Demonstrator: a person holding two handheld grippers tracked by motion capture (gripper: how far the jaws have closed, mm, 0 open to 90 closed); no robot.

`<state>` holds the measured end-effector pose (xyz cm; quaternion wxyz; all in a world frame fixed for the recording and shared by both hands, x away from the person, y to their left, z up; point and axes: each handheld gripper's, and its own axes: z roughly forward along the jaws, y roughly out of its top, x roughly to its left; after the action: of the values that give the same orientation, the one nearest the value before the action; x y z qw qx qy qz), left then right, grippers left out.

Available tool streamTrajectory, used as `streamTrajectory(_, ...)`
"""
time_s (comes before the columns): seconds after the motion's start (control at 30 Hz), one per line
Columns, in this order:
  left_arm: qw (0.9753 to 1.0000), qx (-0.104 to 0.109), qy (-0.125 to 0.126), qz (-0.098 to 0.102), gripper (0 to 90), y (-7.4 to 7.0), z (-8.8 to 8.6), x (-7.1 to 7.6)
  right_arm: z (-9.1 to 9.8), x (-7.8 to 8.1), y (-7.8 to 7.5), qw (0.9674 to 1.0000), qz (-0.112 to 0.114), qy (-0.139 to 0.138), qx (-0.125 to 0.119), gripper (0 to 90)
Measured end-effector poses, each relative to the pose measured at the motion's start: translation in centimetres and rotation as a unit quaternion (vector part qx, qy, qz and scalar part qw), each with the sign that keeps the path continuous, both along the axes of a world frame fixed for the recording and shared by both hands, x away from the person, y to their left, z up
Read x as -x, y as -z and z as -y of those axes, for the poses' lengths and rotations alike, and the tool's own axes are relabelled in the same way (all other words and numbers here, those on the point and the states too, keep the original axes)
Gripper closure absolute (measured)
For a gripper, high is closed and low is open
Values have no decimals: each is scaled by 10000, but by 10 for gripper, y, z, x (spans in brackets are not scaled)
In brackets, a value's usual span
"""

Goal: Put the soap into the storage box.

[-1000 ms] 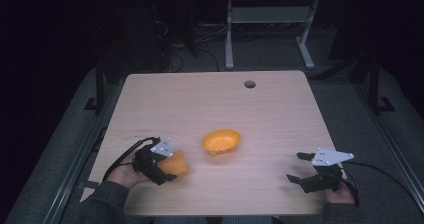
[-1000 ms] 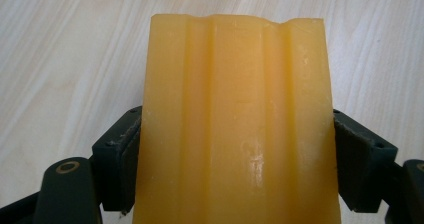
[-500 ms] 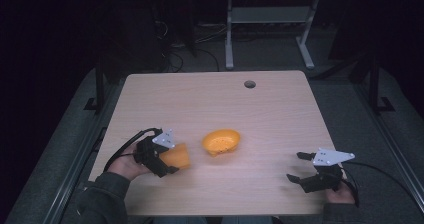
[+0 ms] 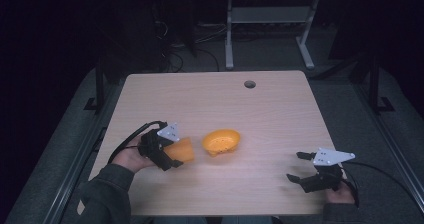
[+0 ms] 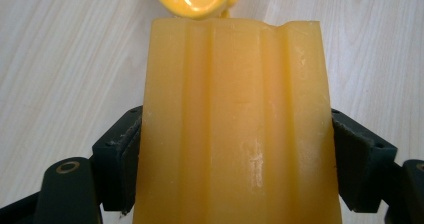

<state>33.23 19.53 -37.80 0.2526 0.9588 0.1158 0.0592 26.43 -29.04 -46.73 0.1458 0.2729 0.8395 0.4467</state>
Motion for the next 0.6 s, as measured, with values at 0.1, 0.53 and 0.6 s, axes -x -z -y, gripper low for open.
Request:
streamTrajectory(0.1,10000,-41,54,-19,208,-2,5,-3,0,0,0,10000,0,-1,-5,137)
streamTrajectory(0.53,9997,-50,222,28,208,-10,24,-15,2,0,0,10000,12,10,-60,137)
streamTrajectory(0.6,9996,-61,262,35,208,-13,27,-17,2,0,0,10000,20,9,-67,137)
